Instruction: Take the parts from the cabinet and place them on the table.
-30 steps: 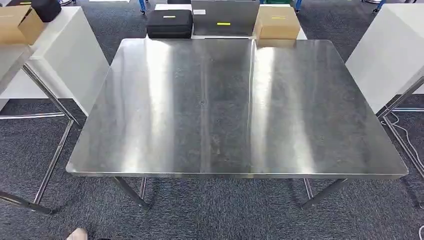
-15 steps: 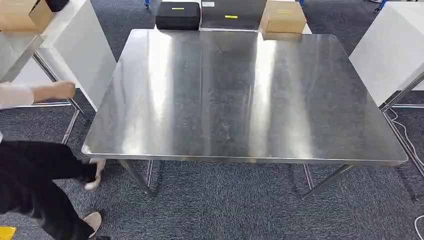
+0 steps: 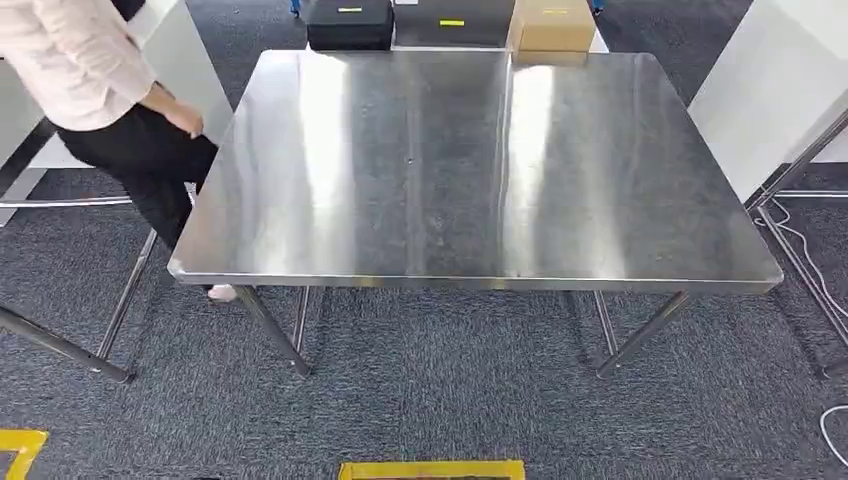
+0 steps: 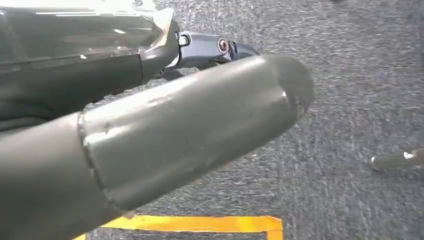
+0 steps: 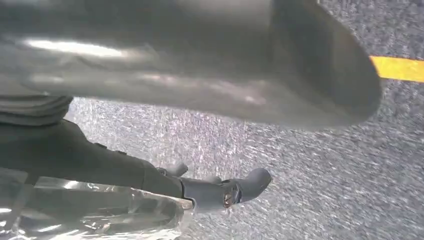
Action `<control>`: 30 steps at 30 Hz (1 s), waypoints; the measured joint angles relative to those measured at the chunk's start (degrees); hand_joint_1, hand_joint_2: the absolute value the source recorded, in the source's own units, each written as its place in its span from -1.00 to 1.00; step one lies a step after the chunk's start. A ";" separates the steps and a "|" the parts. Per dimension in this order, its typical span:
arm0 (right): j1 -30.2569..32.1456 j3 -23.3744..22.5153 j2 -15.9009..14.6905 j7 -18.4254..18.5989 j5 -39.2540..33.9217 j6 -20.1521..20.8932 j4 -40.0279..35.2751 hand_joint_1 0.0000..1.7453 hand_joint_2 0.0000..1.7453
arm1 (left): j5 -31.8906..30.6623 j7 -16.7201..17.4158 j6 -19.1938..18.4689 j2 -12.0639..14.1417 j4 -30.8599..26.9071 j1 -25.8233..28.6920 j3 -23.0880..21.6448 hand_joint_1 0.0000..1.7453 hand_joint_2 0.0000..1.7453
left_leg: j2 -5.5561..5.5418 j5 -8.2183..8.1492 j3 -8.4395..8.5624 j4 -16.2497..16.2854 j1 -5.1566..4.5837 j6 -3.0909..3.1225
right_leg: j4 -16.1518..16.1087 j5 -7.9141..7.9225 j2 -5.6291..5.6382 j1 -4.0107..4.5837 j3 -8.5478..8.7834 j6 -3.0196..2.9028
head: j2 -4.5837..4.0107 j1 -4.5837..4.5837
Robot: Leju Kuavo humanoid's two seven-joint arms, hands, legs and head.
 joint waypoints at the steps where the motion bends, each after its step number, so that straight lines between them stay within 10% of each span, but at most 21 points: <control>1: 0.01 0.00 0.04 0.00 -0.02 -0.02 0.02 -1.00 -1.00 | 0.00 0.00 0.02 0.02 0.00 -0.10 0.00 -1.00 -1.00 | -0.08 -0.57 1.20 -2.04 -0.31 0.22 | 0.41 0.27 0.00 0.33 -0.48 0.41 | 0.00 0.11; 5: 0.04 0.00 -0.04 -0.11 -0.02 -0.11 0.02 -1.00 -1.00 | 0.02 -0.02 0.02 -0.04 0.00 -0.13 -0.04 -1.00 -1.00 | 0.14 0.51 -0.20 -3.19 -0.40 2.43 | 0.32 1.51 -0.03 0.82 -1.38 2.29 | 0.00 0.11; 7: 0.10 0.00 -0.02 -0.13 -0.09 -0.13 0.05 -1.00 -1.00 | 0.02 -0.04 0.02 -0.13 -0.02 -0.28 -0.20 -1.00 -1.00 | 0.38 1.61 -1.39 -3.29 -0.54 3.68 | 4.49 -3.05 0.30 0.22 -3.32 1.52 | 0.00 0.53; 10: 0.07 0.00 -0.07 -0.13 -0.11 -0.11 0.07 -1.00 -1.00 | 0.02 -0.02 0.04 -0.09 -0.04 -0.25 -0.33 -1.00 -1.00 | 0.61 3.21 -3.51 -3.24 -0.65 3.59 | 16.07 -9.47 0.36 0.09 -6.33 1.50 | 0.00 0.70; 12: 0.08 0.00 -0.07 -0.13 -0.11 -0.13 0.07 -1.00 -1.00 | 0.02 -0.02 0.04 -0.18 -0.04 -0.24 -0.37 -1.00 -1.00 | 0.69 4.37 -5.02 -3.11 -0.65 3.31 | 16.53 -7.25 0.36 -0.05 -4.41 2.86 | 0.00 0.79; 14: 0.02 0.00 -0.09 -0.13 -0.11 -0.13 0.07 -1.00 -1.00 | 0.02 -0.02 -0.02 -0.26 -0.04 -0.26 -0.39 -1.00 -1.00 | 0.69 5.35 -5.74 -3.08 -0.63 2.90 | 8.42 -4.03 0.36 -0.26 1.80 3.77 | 0.00 0.77; 16: -0.11 0.00 -0.15 -0.13 -0.11 -0.13 0.07 -1.00 -1.00 | 0.09 -0.02 -0.07 -0.24 -0.04 -0.25 -0.39 -1.00 -1.00 | 0.66 6.20 -6.42 -2.81 -0.97 2.16 | -2.10 -5.17 0.45 0.07 8.83 3.07 | 0.00 0.87; 20: 0.09 0.00 -0.18 -0.11 0.00 -0.17 0.11 -1.00 -1.00 | 0.28 -0.02 -0.09 -0.13 -0.04 -0.13 -0.39 -1.00 -1.00 | 0.68 7.65 -6.59 -3.00 -0.81 0.81 | -2.77 -4.79 0.51 0.21 7.47 1.25 | 0.00 0.63; 24: 0.05 0.00 -0.15 -0.11 0.09 -0.22 0.11 -1.00 -1.00 | 0.35 0.02 -0.09 -0.20 -0.04 -0.04 -0.50 -1.00 -1.00 | 0.25 -3.72 -9.98 8.18 -0.38 -0.04 | -2.71 -2.82 -0.03 0.11 5.48 -1.22 | 0.00 0.31; 26: 0.08 0.00 -0.11 -0.11 0.09 -0.24 0.11 -1.00 -1.00 | 0.44 0.02 -0.09 -0.15 -0.04 0.08 -0.50 -1.00 -1.00 | 0.25 -5.00 -10.71 14.00 -0.34 -0.30 | -2.47 -1.96 -0.08 0.38 4.25 -1.16 | 0.00 0.31; 30: 0.08 0.00 -0.09 -0.11 0.11 -0.74 0.11 -1.00 -1.00 | 0.46 0.02 -0.09 -0.15 -0.04 0.08 -0.57 -1.00 -1.00 | 0.24 1.45 -1.15 1.30 -0.32 0.41 | -0.79 -1.33 -0.04 0.38 2.47 -0.78 | 0.00 0.24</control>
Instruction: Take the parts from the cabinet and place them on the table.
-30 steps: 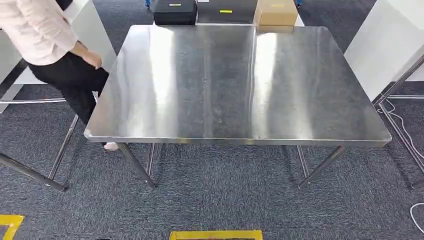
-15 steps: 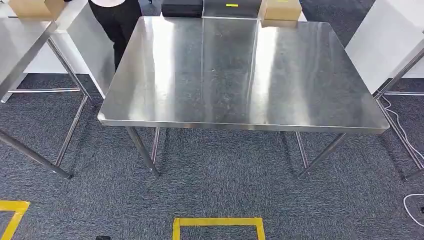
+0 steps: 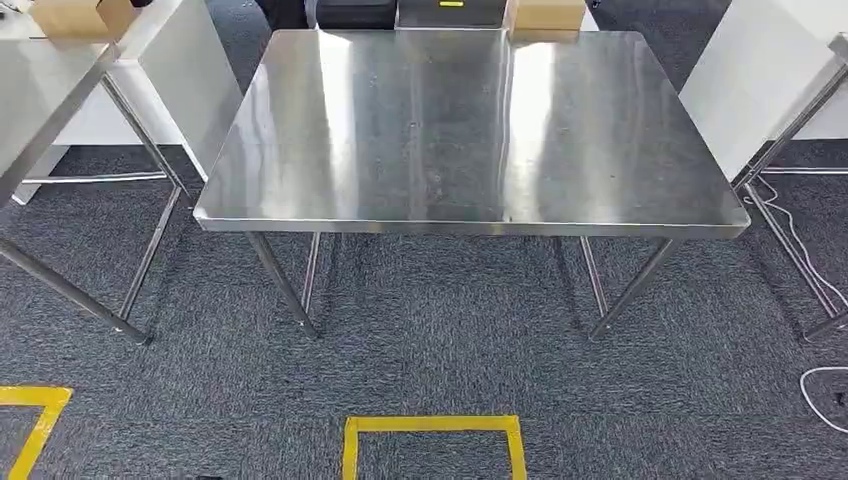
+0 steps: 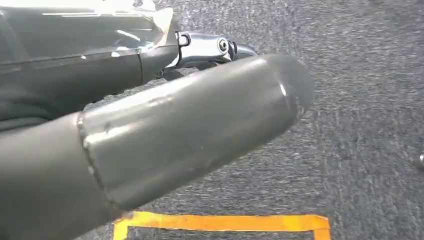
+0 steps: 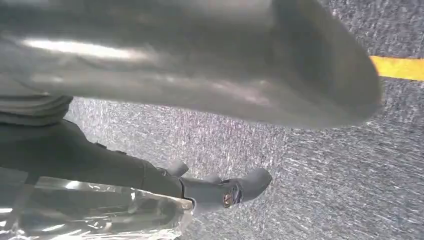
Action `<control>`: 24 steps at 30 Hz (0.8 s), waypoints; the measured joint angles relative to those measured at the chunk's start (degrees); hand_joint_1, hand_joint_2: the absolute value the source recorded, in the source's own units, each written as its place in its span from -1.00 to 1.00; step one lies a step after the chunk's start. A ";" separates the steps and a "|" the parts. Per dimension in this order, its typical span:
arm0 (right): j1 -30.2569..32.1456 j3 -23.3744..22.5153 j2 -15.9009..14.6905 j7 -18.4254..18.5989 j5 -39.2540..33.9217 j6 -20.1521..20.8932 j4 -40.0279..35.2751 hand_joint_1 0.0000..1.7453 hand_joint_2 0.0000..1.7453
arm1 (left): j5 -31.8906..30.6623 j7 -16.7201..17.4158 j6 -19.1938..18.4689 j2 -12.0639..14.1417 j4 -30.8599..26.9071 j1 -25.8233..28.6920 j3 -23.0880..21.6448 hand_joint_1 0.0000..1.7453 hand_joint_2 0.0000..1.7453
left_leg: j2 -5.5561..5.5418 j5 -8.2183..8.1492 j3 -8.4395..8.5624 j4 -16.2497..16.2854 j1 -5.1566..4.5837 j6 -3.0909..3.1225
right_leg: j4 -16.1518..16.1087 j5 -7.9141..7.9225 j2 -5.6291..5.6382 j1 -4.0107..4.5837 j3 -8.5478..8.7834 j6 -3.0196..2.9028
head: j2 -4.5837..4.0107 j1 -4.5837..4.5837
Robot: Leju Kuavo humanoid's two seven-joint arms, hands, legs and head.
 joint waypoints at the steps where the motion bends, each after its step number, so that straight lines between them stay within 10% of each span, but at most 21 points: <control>1: -0.03 0.00 0.09 0.00 0.02 -0.04 0.02 -1.00 -1.00 | 0.00 0.00 0.02 0.11 0.00 -0.08 0.00 -1.00 -1.00 | -0.09 -1.39 1.92 -2.97 -0.26 0.42 | 0.35 0.17 -0.01 0.28 -0.60 0.28 | 0.00 0.05; 6: -0.04 0.00 0.07 0.00 0.20 -0.20 0.02 -1.00 -1.00 | 0.07 0.00 0.04 0.02 0.00 -0.03 -0.04 -1.00 -1.00 | 0.23 0.17 0.78 -4.94 0.02 2.24 | 1.09 0.87 -0.11 0.59 -1.97 2.38 | 0.00 0.11; 9: -0.03 0.00 0.04 0.02 0.17 -0.17 0.02 -1.00 -1.00 | 0.07 -0.02 0.04 -0.07 0.00 -0.13 -0.15 -1.00 -1.00 | 0.37 1.56 -0.94 -5.06 -0.25 3.05 | 10.28 -6.00 0.34 0.21 -5.90 1.58 | 0.00 0.59; 11: 0.00 0.00 0.07 0.31 0.07 -0.17 0.07 -1.00 -1.00 | 0.05 0.00 0.00 -0.06 0.00 -0.13 -0.26 -1.00 -1.00 | 0.49 2.71 -2.45 -5.00 -0.27 2.92 | 18.02 -8.66 0.38 -0.09 -8.07 2.30 | 0.00 0.64; 13: 0.10 0.00 0.07 0.48 -0.09 -0.17 0.09 -1.00 -1.00 | -0.02 0.04 -0.02 -0.13 0.00 -0.12 -0.35 -1.00 -1.00 | 0.49 3.60 -3.55 -4.96 -0.23 2.63 | 15.41 -6.47 0.38 -0.48 -5.45 3.61 | 0.00 0.66; 15: -0.03 0.00 -0.07 0.50 -0.33 -0.17 0.09 -1.00 -1.00 | -0.06 0.11 -0.13 -0.18 0.00 -0.17 -0.52 -1.00 -1.00 | 0.46 4.51 -4.48 -4.87 -0.06 2.00 | 4.74 -3.13 0.37 -1.07 1.46 4.79 | 0.00 0.64; 17: -0.14 0.00 -0.07 0.50 -0.39 -0.19 0.11 -1.00 -1.00 | -0.11 0.13 -0.18 -0.04 -0.02 -0.27 -0.72 -1.00 -1.00 | 0.44 5.24 -5.13 -4.63 -0.44 1.18 | -2.26 -3.64 0.89 -0.60 5.79 4.35 | 0.00 0.77; 21: 0.18 0.00 0.11 0.61 -0.46 0.02 0.33 -1.00 -1.00 | -0.11 0.24 -0.20 0.13 -0.02 -0.21 -0.79 -1.00 -1.00 | 0.35 6.43 -5.43 -4.61 -0.14 -0.03 | -1.76 -2.58 0.89 -1.07 3.54 2.44 | 0.00 0.44; 24: 0.01 0.00 0.07 1.01 -0.35 1.66 0.44 -1.00 -1.00 | -0.15 0.33 -0.46 0.13 -0.04 -0.26 -0.85 -1.00 -1.00 | -0.04 -2.93 -8.60 4.24 0.14 -0.43 | -1.61 -1.06 0.53 -0.87 2.07 0.08 | 0.00 0.15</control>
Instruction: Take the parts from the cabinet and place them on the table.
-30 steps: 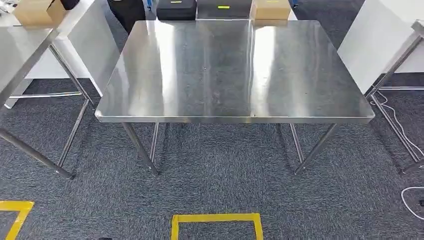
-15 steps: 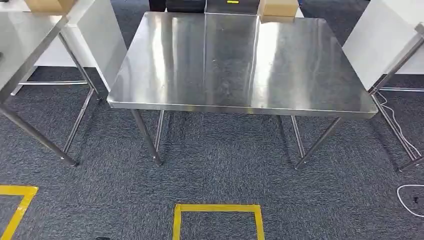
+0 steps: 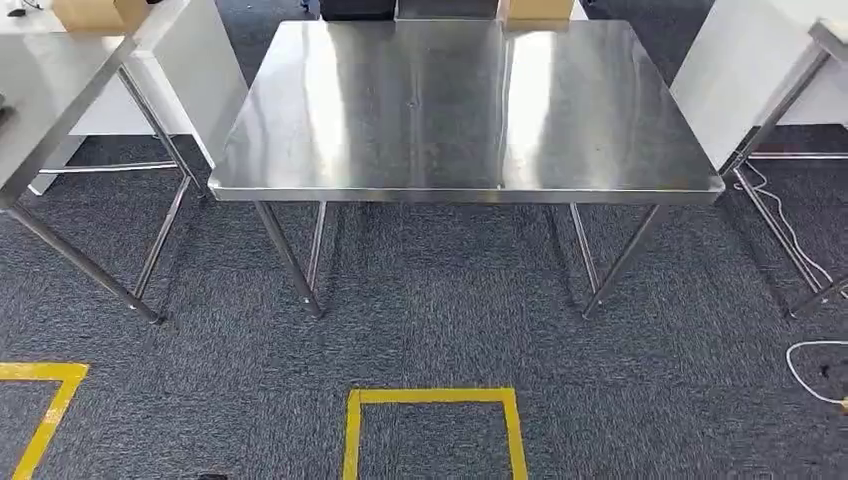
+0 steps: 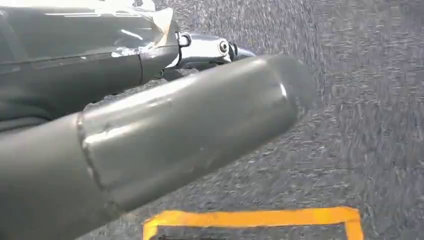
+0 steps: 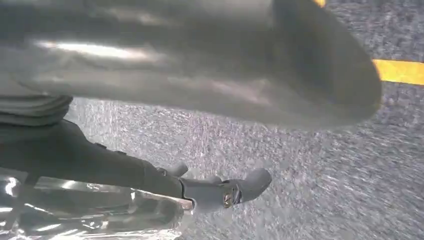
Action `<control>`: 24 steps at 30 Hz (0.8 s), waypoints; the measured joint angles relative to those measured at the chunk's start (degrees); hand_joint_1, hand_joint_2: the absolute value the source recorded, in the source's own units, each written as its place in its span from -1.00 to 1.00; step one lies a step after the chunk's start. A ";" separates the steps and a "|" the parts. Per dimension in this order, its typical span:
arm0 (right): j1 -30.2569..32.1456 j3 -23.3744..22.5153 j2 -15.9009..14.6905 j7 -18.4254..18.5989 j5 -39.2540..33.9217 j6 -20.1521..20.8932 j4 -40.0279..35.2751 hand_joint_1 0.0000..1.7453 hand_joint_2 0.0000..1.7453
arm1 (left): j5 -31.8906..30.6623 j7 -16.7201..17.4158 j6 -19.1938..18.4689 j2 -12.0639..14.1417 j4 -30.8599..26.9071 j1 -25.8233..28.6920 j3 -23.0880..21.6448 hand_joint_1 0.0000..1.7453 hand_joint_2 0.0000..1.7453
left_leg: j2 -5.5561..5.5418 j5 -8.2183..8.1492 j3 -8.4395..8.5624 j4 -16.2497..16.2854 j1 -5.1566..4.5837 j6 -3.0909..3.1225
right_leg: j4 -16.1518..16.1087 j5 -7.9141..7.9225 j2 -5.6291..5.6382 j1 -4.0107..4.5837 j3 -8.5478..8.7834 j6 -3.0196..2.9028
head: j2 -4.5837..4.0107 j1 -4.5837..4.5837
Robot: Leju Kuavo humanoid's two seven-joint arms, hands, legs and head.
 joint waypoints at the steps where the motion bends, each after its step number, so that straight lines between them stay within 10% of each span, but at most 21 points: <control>1: 0.05 0.00 0.00 0.22 0.00 0.46 0.07 -1.00 -1.00 | 0.00 0.02 -0.07 0.07 0.00 0.02 0.00 -1.00 -1.00 | -0.04 -2.64 -1.26 4.70 0.01 -0.20 | 0.05 0.49 -0.16 0.23 -0.25 -0.26 | 0.00 0.07; 5: 0.17 -0.02 -0.02 1.01 -0.48 3.41 0.24 -1.00 -1.00 | 0.04 0.09 -0.20 0.11 0.00 0.05 -0.04 -1.00 -1.00 | -0.02 -1.98 -0.07 7.83 0.03 -0.30 | 0.30 1.69 -0.16 0.50 -1.91 -0.03 | 0.00 0.02; 7: 0.22 -0.04 -0.07 1.20 -0.83 5.44 0.33 -1.00 -1.00 | 0.04 0.09 -0.24 0.15 -0.04 0.02 -0.35 -1.00 -1.00 | -0.03 1.92 6.55 -1.84 0.03 0.10 | 0.71 2.01 -0.13 0.49 -2.62 0.46 | 0.00 0.00; 9: 0.21 -0.02 0.09 0.32 -0.59 4.58 0.33 -1.00 -1.00 | 0.15 0.11 -0.24 0.31 -0.07 -0.12 -0.48 -1.00 -1.00 | -0.25 2.09 10.80 -8.67 -0.26 0.77 | 1.51 2.19 -0.20 0.95 -3.46 0.79 | 0.00 0.04; 13: 0.07 0.00 0.42 -0.72 -1.03 4.61 0.37 -1.00 -1.00 | 0.74 0.09 -0.17 0.35 -0.07 -0.13 -0.81 -1.00 -1.00 | -0.14 2.65 9.83 -9.72 -0.50 1.58 | 1.52 3.40 -0.11 1.25 -4.22 2.64 | 0.00 0.07; 15: 0.11 -0.07 0.31 -0.72 -1.92 6.48 0.59 -1.00 -1.00 | 0.74 0.04 -0.22 0.22 -0.09 -0.21 -0.89 -1.00 -1.00 | 0.20 3.86 9.27 -10.37 -0.17 2.97 | 5.15 -0.24 -0.01 1.04 -6.27 2.15 | 0.00 0.37; 17: 0.11 -0.24 0.22 -0.52 -2.67 7.85 0.63 -1.00 -1.00 | 0.77 0.04 -0.22 0.26 -0.09 -0.17 -0.90 -1.00 -1.00 | 0.41 4.81 8.06 -10.32 -0.28 3.12 | 14.13 -5.33 0.05 0.79 -9.79 1.63 | 0.00 0.57; 19: 0.14 -0.59 0.20 0.22 -3.32 9.68 0.72 -1.00 -1.00 | 0.79 0.09 -0.22 0.28 -0.09 -0.18 -1.03 -1.00 -1.00 | 0.53 5.76 6.73 -10.22 -0.35 3.02 | 20.31 -7.06 0.06 0.63 -11.27 2.27 | 0.00 0.63; 22: 0.14 -0.96 -0.04 2.08 -4.13 11.96 0.77 -1.00 -1.00 | 0.81 0.26 -0.26 0.24 -0.09 -0.19 -1.46 -1.00 -1.00 | 0.55 6.82 5.43 -10.04 -0.16 2.45 | 10.45 -2.91 0.04 0.11 -4.03 4.15 | 0.00 0.57; 24: -0.08 -1.60 -0.19 2.21 -4.70 13.17 0.81 -1.00 -1.00 | 0.94 0.28 -0.26 0.37 -0.11 -0.22 -1.68 -1.00 -1.00 | 0.54 7.26 4.74 -9.55 -0.41 1.77 | 0.21 -1.99 0.10 -0.25 2.53 4.28 | 0.00 0.74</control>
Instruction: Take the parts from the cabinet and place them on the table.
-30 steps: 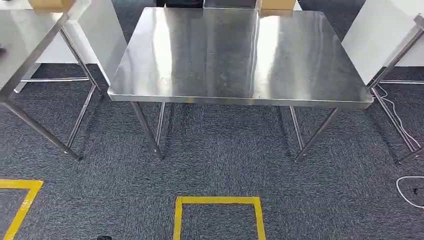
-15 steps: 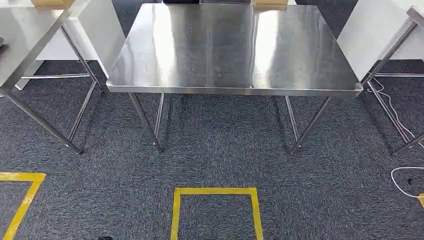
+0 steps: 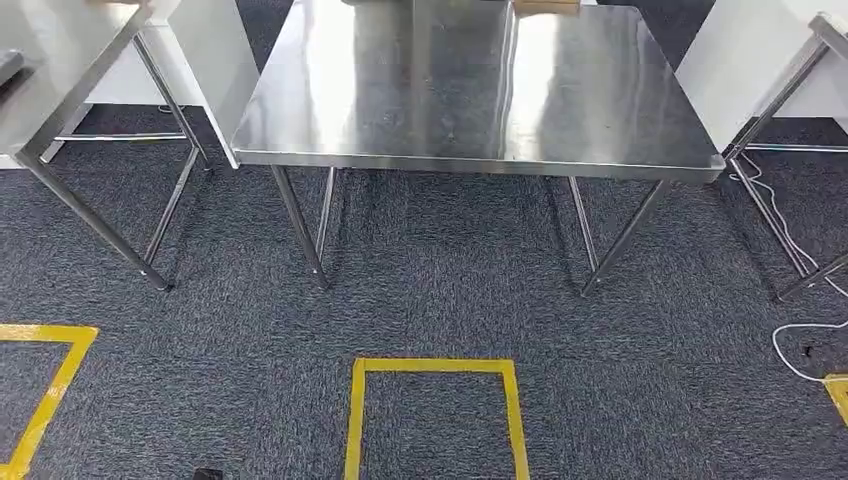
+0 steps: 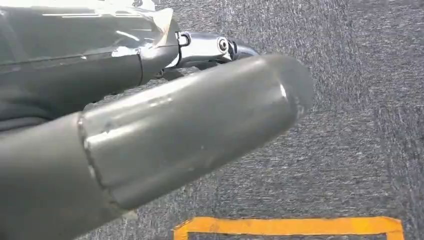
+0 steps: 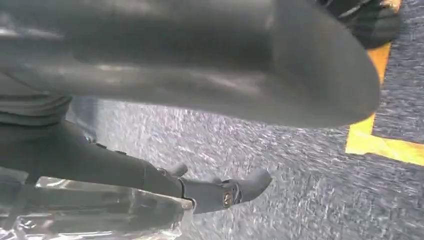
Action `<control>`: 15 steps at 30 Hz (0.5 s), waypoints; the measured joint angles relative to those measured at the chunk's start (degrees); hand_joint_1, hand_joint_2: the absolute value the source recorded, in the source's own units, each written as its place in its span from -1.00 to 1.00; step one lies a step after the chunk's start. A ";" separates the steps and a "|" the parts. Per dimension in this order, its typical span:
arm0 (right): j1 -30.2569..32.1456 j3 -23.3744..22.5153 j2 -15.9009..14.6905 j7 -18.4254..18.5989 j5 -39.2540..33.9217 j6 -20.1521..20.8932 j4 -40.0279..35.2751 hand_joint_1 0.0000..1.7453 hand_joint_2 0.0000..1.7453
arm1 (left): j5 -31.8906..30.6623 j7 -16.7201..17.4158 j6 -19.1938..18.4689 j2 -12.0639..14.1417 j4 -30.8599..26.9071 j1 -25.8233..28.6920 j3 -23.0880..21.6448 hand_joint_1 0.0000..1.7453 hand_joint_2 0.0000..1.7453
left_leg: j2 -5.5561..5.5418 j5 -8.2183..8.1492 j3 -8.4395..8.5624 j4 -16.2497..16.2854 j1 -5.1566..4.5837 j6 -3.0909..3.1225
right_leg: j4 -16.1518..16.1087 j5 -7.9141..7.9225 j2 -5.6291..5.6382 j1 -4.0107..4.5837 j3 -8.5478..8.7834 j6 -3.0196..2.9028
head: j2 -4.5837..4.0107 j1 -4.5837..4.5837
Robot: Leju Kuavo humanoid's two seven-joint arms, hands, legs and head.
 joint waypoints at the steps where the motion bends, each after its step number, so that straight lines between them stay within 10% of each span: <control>1: -0.09 -0.18 -0.29 -0.11 -0.18 0.66 0.00 -1.00 -1.00 | 0.09 0.00 0.00 -0.02 0.00 -0.05 -0.05 -1.00 -1.00 | 0.00 0.43 -0.30 0.16 -0.11 -0.43 | -0.52 0.11 0.48 0.85 0.22 -0.25 | 0.00 -0.15; 5: 0.08 -0.50 -0.31 -0.59 0.68 2.10 0.04 -1.00 -1.00 | 0.39 -0.04 0.02 0.15 0.02 0.12 -0.15 -1.00 -1.00 | -0.17 0.44 -1.05 0.85 0.33 -1.71 | -0.39 1.18 0.25 -0.39 -1.77 -2.37 | 0.00 -0.42; 6: 0.03 -0.50 -0.31 -0.72 1.01 1.97 0.04 -1.00 1.00 | 0.42 -0.04 0.00 0.11 0.02 0.18 -0.22 -1.00 -1.00 | -0.29 -2.31 -1.73 2.64 0.38 -1.86 | -0.39 1.64 0.15 -0.03 -2.23 -3.20 | 0.00 -0.66; 9: 0.07 -0.39 -0.26 -0.96 1.73 0.53 0.04 -1.00 1.00 | 0.50 -0.02 0.04 0.15 0.02 0.10 -0.59 -1.00 -1.00 | -0.53 -11.30 -5.17 14.93 0.44 -2.34 | -0.28 2.91 -0.22 0.51 -3.95 -4.49 | 0.00 -0.74; 11: 0.11 -0.37 -0.20 -0.96 1.79 -0.19 0.04 -1.00 1.00 | 0.59 0.09 0.04 0.15 0.02 0.12 -0.66 -1.00 -1.00 | -0.52 -10.84 -4.90 18.09 0.47 -2.47 | -0.07 3.75 -0.22 0.66 -4.88 -4.36 | 0.00 -0.77; 12: 0.13 -0.37 -0.18 -0.96 1.81 -0.58 0.04 -1.00 -1.00 | 0.68 0.11 0.04 0.15 0.02 0.09 -0.74 -1.00 -1.00 | -0.50 -8.68 -3.03 15.90 0.50 -2.45 | 0.21 4.23 -0.18 0.67 -5.47 -4.26 | 0.00 -0.77; 14: 0.15 -0.37 -0.18 -0.98 1.81 -0.96 0.04 -1.00 -1.00 | 0.88 0.11 0.07 0.17 0.02 0.05 -0.81 -1.00 -1.00 | -0.50 -5.09 3.64 6.23 0.55 -2.11 | 0.87 4.53 -0.13 0.63 -6.35 -3.80 | 0.00 -0.83; 15: 0.14 -0.37 -0.18 -1.03 1.79 -1.07 0.04 -1.00 -1.00 | 0.90 0.11 0.07 0.20 0.00 -0.03 -0.81 -1.00 -1.00 | -0.66 -5.75 6.14 1.89 0.54 -1.73 | 1.26 4.59 -0.15 0.67 -6.72 -3.68 | 0.00 -0.79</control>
